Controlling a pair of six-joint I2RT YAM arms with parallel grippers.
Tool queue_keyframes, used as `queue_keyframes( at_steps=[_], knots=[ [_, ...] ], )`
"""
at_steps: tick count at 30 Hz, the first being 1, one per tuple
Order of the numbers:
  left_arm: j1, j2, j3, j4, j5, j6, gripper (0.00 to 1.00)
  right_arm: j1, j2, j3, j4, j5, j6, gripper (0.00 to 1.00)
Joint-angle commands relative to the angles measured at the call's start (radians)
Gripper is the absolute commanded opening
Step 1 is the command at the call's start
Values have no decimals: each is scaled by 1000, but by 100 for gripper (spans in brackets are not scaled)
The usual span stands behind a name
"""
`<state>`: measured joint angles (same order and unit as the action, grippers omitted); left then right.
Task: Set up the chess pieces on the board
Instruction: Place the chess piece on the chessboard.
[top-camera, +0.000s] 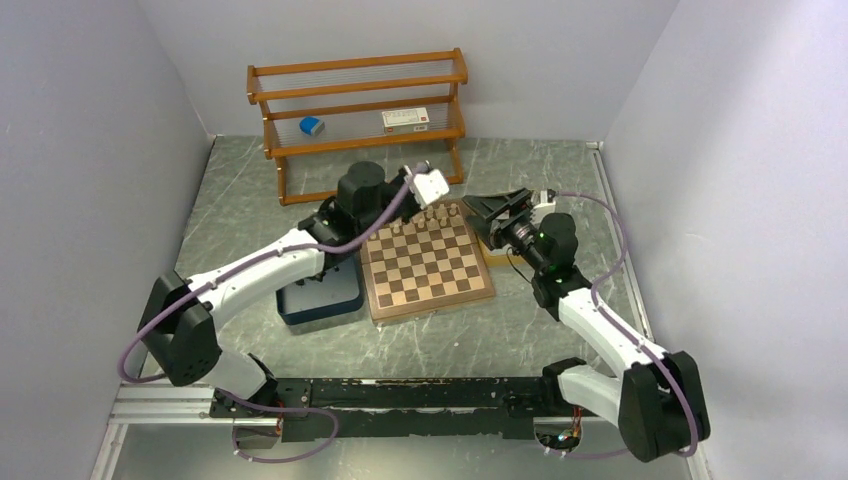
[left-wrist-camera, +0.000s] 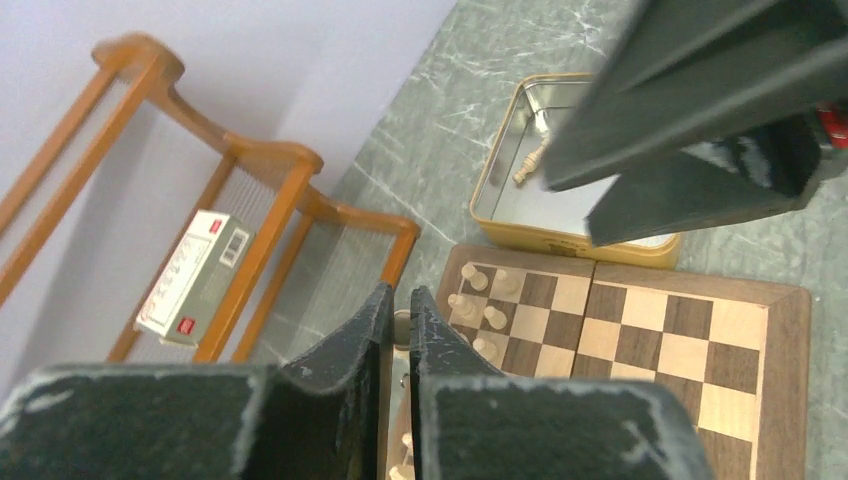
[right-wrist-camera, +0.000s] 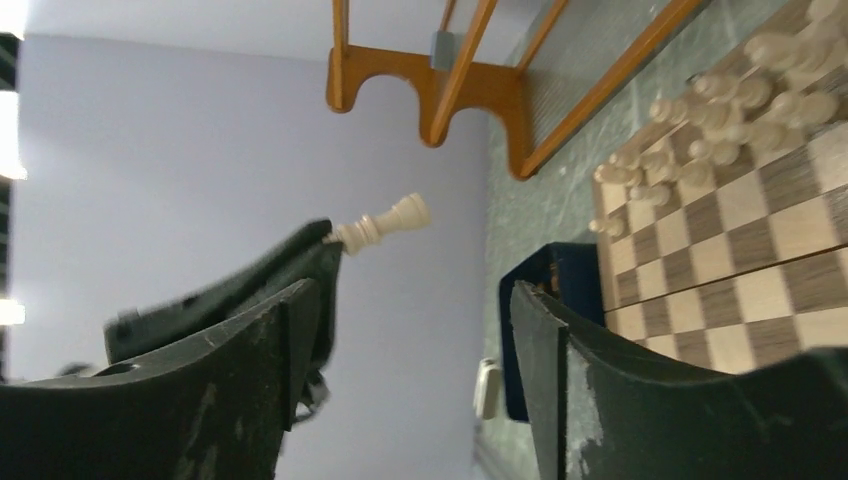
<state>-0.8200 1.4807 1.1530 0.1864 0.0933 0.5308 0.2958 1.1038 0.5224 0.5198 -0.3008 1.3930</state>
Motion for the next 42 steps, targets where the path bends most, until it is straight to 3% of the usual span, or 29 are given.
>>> queue_keyframes(
  at_steps=[1,5,11,18,30,42],
  knots=[
    [76,-15,77,-132,127,-225,5,-4,-76,3,-137,79,-227,77],
    [134,-12,64,-112,198,-321,7,-5,-125,15,-194,104,-324,99],
    [187,51,55,-116,211,-362,5,-4,-158,10,-228,117,-382,100],
    [220,120,-29,45,152,-392,5,-4,-168,19,-244,113,-409,100],
    [243,286,53,96,119,-375,5,-4,-210,74,-356,167,-551,100],
    [279,349,44,155,103,-374,5,-4,-239,91,-391,186,-605,100]
  ],
)
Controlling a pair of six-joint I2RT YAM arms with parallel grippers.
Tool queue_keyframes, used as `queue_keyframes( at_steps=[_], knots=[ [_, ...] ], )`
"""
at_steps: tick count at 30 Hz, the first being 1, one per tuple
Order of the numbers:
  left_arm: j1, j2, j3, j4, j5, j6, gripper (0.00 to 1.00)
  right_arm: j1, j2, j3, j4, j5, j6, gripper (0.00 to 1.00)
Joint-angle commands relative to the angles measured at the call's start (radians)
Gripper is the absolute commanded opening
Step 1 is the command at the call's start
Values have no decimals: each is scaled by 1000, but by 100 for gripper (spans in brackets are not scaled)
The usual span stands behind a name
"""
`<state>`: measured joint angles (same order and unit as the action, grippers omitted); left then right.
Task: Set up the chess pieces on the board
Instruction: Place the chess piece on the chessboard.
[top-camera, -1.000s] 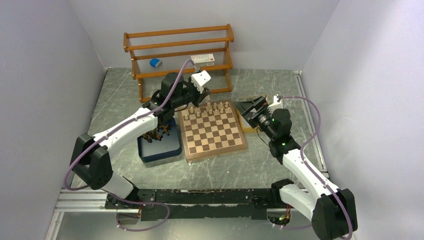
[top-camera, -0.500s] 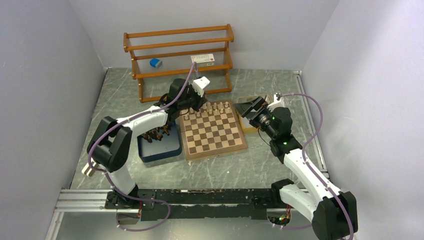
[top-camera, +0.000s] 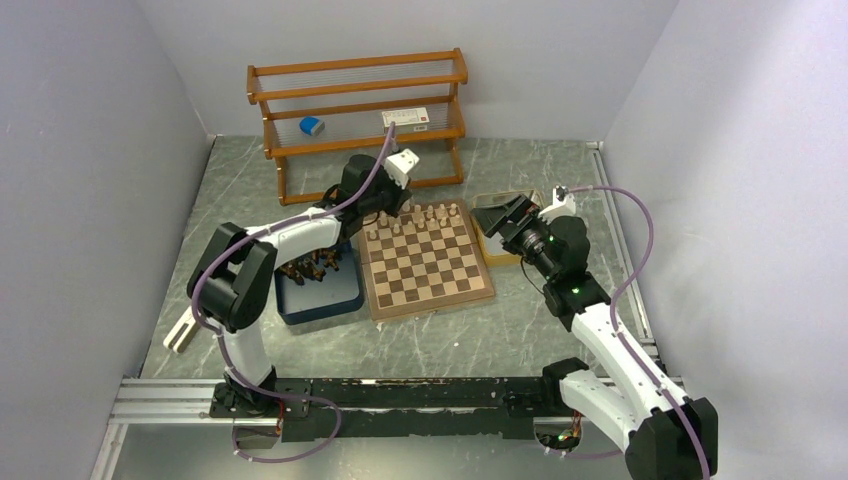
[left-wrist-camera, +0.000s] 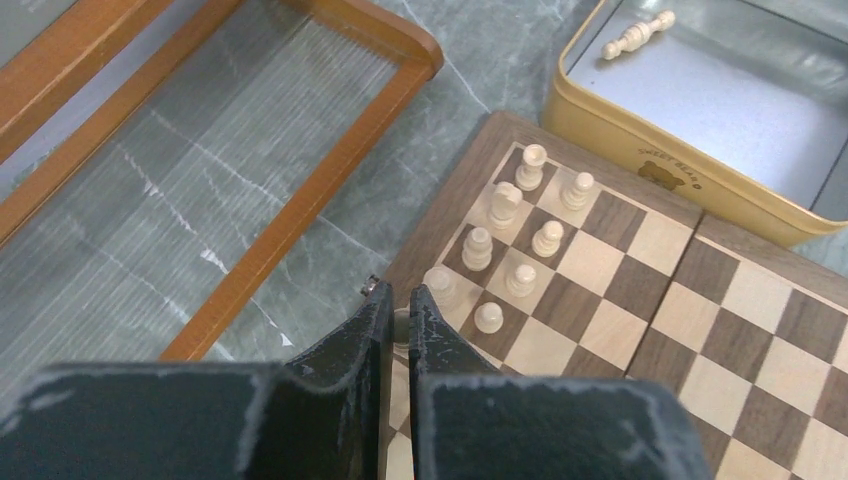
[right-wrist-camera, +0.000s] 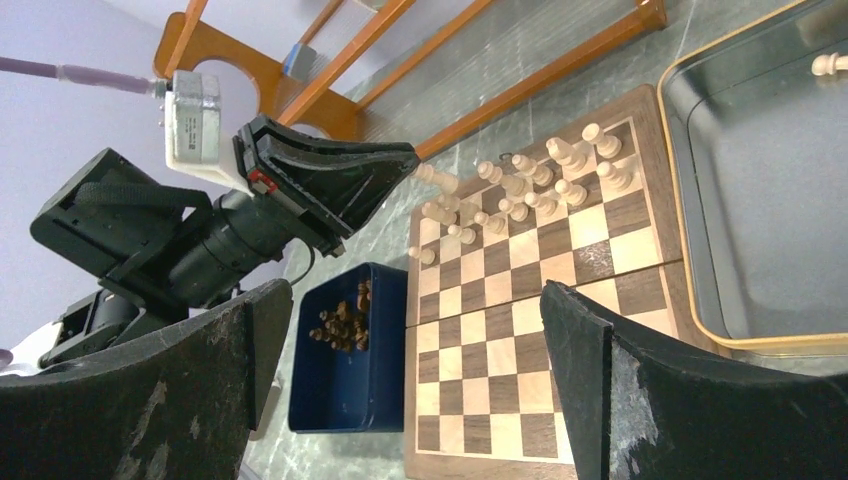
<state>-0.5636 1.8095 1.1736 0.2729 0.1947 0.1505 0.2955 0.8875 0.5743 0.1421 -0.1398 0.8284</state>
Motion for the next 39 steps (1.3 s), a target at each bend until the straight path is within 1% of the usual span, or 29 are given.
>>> queue_keyframes(
  at_steps=[1,14,21,29,39],
  knots=[
    [28,22,19,78,11,4,5,-4,-25,38,-16,29,-44,100],
    [37,78,10,114,84,0,5,-3,-26,32,-13,42,-38,100],
    [36,104,18,122,100,4,5,-4,-23,39,-13,45,-42,100],
    [36,115,-15,151,106,-2,5,-4,-28,38,-18,55,-54,100],
    [36,128,-10,128,108,5,5,-4,-32,37,-24,67,-61,100]
  ],
)
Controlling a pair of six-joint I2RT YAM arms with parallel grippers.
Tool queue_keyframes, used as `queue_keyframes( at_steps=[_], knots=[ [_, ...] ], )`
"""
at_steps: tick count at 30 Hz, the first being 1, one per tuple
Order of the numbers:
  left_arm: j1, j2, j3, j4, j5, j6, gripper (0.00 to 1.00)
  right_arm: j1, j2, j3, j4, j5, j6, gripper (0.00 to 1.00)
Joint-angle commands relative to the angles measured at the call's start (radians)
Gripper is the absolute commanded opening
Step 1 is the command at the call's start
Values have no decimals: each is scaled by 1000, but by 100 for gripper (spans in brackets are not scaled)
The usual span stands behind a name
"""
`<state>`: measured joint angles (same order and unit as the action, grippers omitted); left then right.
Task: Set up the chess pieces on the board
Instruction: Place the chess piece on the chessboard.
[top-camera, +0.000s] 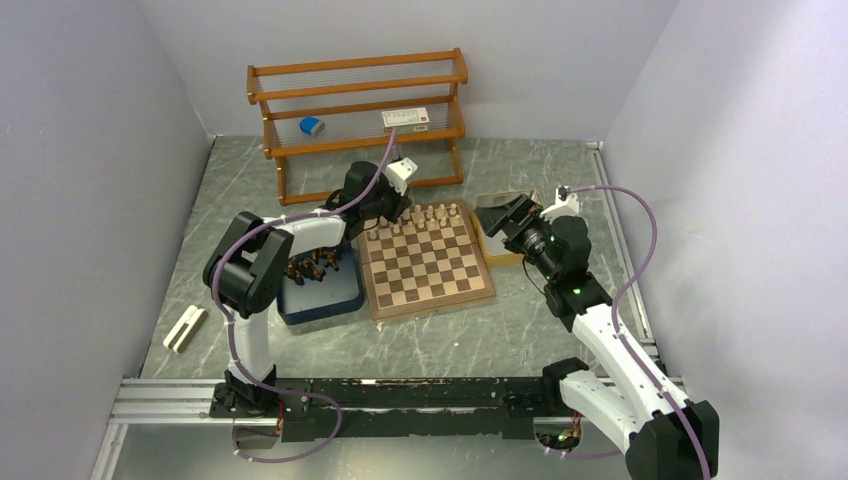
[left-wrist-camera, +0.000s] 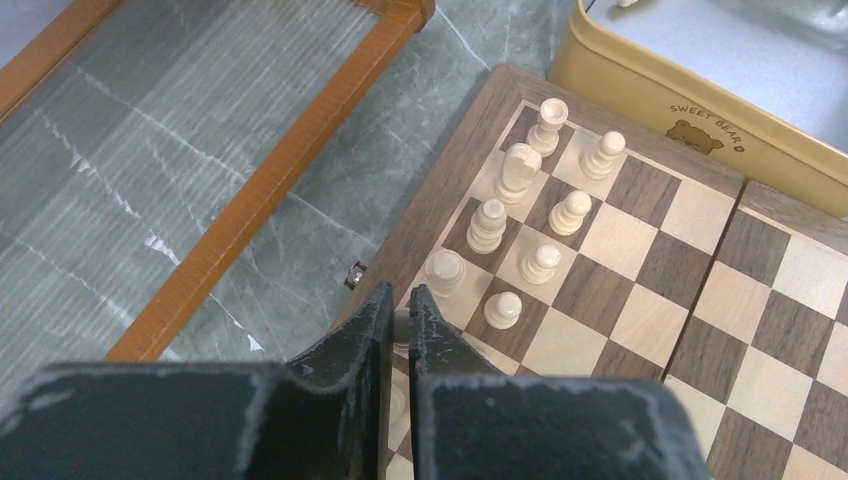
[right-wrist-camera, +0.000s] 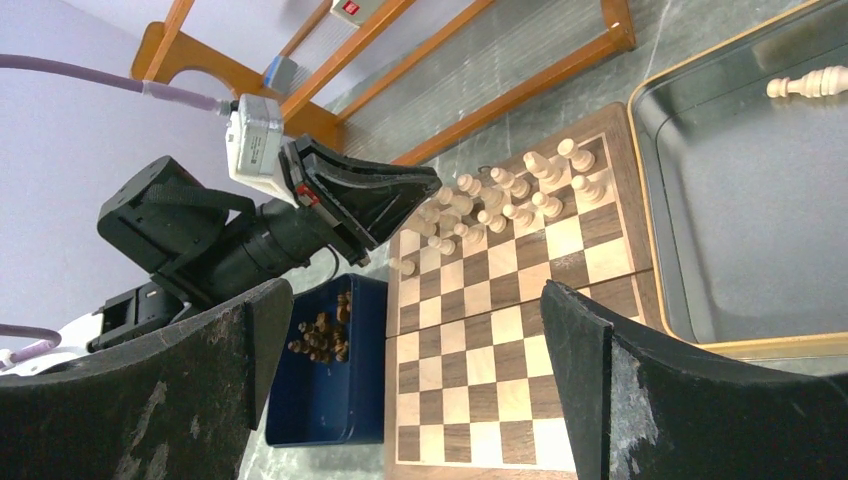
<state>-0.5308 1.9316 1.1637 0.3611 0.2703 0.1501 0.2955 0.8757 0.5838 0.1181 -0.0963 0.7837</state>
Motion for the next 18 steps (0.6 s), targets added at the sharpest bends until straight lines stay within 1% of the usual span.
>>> queue_keyframes(
  at_steps=[1,11,18],
  knots=[
    [3,6,-2,41,30,5,5,-3,-19,27,0,22,-16,100],
    [4,20,-3,30,27,7,5,-4,-24,21,3,21,-10,100],
    [3,29,2,15,21,15,7,-4,-17,20,11,21,-11,100]
  ],
)
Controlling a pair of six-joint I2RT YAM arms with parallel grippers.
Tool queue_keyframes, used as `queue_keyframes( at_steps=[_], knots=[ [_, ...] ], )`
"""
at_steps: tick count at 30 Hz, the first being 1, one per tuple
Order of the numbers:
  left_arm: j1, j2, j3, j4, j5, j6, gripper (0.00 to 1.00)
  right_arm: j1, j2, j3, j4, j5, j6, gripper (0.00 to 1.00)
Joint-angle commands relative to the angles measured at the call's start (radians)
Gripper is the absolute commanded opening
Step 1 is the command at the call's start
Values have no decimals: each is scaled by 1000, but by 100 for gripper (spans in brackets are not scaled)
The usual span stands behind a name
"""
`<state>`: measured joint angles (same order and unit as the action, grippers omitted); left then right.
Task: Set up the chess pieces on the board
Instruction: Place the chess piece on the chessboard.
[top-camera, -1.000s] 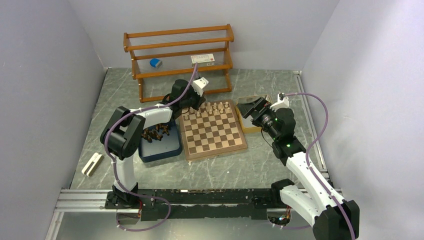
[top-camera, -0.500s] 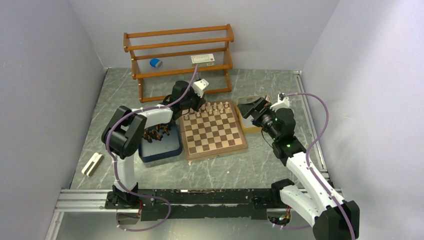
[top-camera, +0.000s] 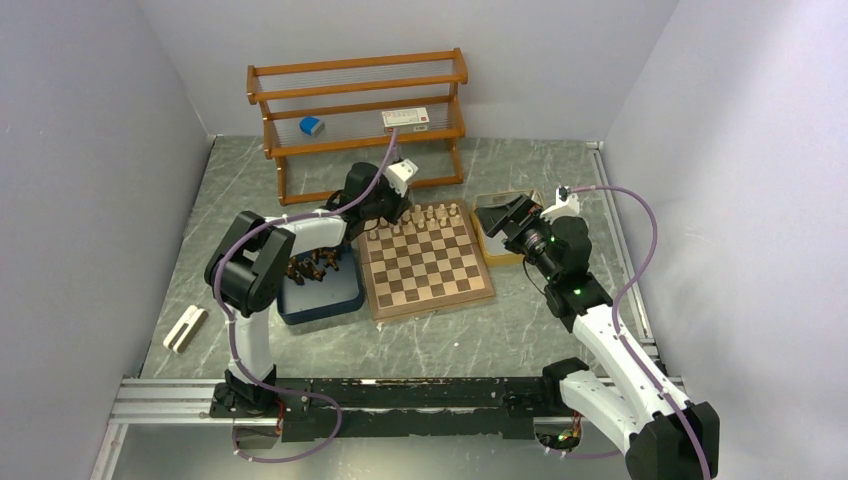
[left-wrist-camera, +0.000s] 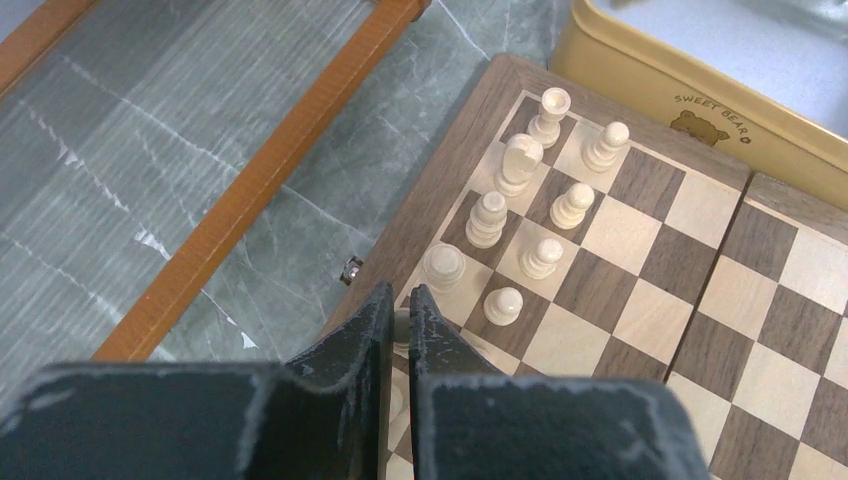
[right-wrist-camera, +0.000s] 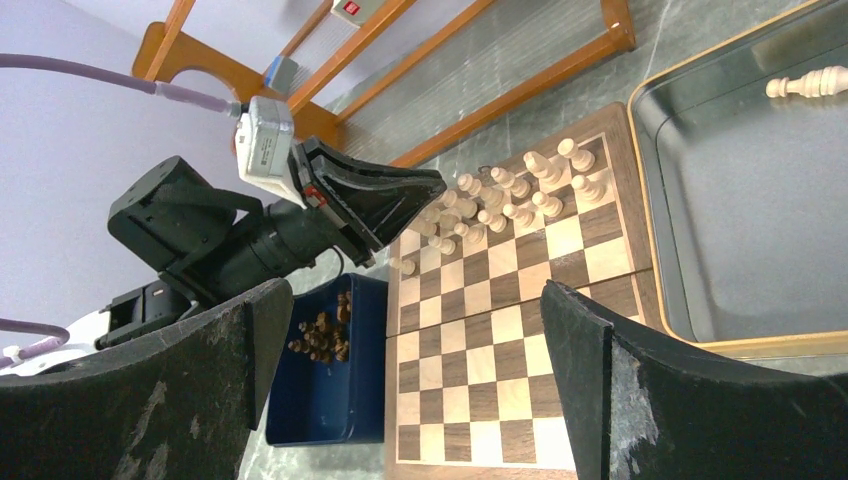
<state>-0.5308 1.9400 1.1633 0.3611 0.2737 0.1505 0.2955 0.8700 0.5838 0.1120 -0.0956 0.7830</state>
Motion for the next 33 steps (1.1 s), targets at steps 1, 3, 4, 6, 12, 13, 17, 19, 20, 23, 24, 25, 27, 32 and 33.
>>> queue_keyframes(
  at_steps=[1,3,4,6,12,13,17,19,20,23,24,25,27,32,33],
  knots=[
    [4,22,3,11,18,17,8,-4,-10,21,17,22,-11,100],
    [3,23,7,5,22,20,9,-4,-9,20,18,22,-11,100],
    [3,25,8,3,23,21,9,-4,-9,18,20,22,-9,100],
    [3,27,10,1,23,22,10,-4,-9,13,24,21,-8,100],
    [3,24,8,0,6,24,18,-4,-9,14,23,24,-8,100],
    [3,24,11,-1,4,22,21,-4,-9,14,22,25,-9,100],
    [3,24,19,-2,10,12,27,-4,-9,7,32,22,-4,100],
    [3,25,24,-8,13,12,30,-4,-8,7,33,22,-10,100],
    [3,25,28,-14,14,13,32,-4,-7,9,30,27,-18,100],
    [3,20,41,-29,16,19,35,-4,-9,21,17,44,-38,100],
    [3,17,41,-28,17,20,35,-4,-10,22,16,45,-43,100],
    [3,14,40,-26,18,20,36,-4,-10,25,16,45,-45,100],
    [3,8,41,-23,29,15,37,-4,-10,21,19,41,-45,100],
    [3,-6,72,-44,63,9,44,-5,3,18,-2,66,-58,100],
    [3,-13,74,-46,66,8,47,-4,7,24,-11,78,-69,100]
  ],
)
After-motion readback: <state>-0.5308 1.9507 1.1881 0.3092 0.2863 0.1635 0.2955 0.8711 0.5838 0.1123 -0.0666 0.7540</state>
